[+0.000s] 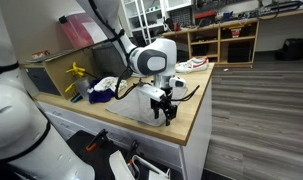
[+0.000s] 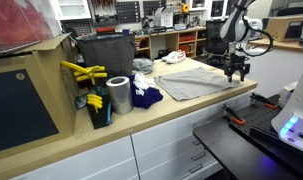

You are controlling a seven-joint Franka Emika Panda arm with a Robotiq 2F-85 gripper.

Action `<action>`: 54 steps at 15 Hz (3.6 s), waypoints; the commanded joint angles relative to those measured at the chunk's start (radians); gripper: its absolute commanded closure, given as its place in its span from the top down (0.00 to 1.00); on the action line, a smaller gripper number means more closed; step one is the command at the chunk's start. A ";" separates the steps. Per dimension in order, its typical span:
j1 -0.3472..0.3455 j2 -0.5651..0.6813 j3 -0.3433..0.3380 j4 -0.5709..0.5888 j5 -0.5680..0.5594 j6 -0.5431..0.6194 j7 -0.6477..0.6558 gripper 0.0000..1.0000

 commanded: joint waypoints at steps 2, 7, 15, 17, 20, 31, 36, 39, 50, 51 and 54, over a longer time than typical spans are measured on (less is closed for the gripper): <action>-0.016 0.023 0.015 0.021 0.019 0.009 -0.020 0.38; 0.003 -0.019 0.009 0.013 -0.019 0.000 0.002 0.01; 0.065 -0.142 0.012 0.001 -0.153 -0.043 0.043 0.01; 0.083 -0.169 0.023 0.006 -0.175 -0.057 0.045 0.01; 0.106 -0.207 0.049 0.012 -0.184 -0.085 0.039 0.01; 0.182 -0.221 0.151 0.121 -0.156 -0.166 0.026 0.01; 0.221 -0.179 0.194 0.163 -0.146 -0.162 0.033 0.01; 0.243 -0.148 0.220 0.184 -0.136 -0.161 0.031 0.01; 0.312 -0.097 0.307 0.250 -0.092 -0.190 0.011 0.01; 0.317 -0.095 0.313 0.251 -0.088 -0.194 0.009 0.01; 0.333 -0.085 0.331 0.253 -0.081 -0.205 0.005 0.01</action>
